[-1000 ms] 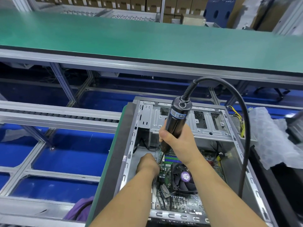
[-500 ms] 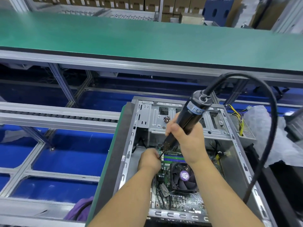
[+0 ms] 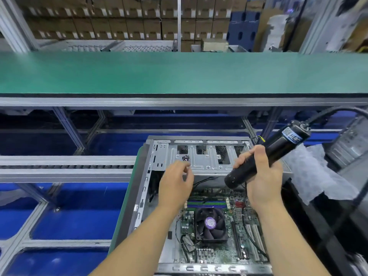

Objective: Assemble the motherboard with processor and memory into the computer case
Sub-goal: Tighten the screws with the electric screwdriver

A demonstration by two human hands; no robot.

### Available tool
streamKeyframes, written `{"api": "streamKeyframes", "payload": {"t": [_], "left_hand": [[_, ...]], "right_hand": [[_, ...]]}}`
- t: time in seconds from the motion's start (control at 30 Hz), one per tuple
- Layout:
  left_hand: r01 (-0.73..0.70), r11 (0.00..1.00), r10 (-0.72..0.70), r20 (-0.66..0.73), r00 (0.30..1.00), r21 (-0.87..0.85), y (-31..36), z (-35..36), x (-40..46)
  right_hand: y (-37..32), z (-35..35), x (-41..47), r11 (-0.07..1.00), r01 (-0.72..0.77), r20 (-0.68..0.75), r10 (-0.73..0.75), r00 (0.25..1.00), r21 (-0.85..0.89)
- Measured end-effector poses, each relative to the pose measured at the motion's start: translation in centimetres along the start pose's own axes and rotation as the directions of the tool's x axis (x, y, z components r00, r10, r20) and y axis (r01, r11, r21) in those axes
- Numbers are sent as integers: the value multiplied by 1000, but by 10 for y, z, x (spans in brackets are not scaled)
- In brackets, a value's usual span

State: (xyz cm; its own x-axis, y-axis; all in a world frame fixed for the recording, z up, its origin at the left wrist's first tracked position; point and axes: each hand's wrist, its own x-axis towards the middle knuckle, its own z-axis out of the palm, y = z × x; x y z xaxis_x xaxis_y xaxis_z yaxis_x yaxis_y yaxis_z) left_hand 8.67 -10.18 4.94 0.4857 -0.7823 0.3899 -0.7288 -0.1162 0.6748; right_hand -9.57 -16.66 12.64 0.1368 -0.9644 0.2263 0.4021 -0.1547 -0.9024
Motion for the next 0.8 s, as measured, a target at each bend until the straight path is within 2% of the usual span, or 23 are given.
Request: {"api": "streamKeyframes", "payload": {"t": [0.07,0.2,0.33,0.5,0.7,0.8], "left_hand": [[18,999,-16,-39,999,51,8,-4,31],[208,965,-232,155,960,158,3,-1,65],[168,956,-218,202,955,239,2,1,71],[136,916,-271,331,904,378,10,-5,88],[97,901,-286,411,865,422,17,-9,95],[94,896,-281,391,876,435,19,-11,95]], "right_hand": [[-2,-6,0,1000,-1,3,0,1000,10],[-3,-15,-2,1000,4,10,-4,1000,-11],[-4,-23,0,1000,-4,21,4,1000,-2],[-5,-22,4,999,-25,25,25,999,22],[-2,-15,6,999,-39,50,38,998,4],[-2,-14,5,999,-36,61,36,997,-6]]}}
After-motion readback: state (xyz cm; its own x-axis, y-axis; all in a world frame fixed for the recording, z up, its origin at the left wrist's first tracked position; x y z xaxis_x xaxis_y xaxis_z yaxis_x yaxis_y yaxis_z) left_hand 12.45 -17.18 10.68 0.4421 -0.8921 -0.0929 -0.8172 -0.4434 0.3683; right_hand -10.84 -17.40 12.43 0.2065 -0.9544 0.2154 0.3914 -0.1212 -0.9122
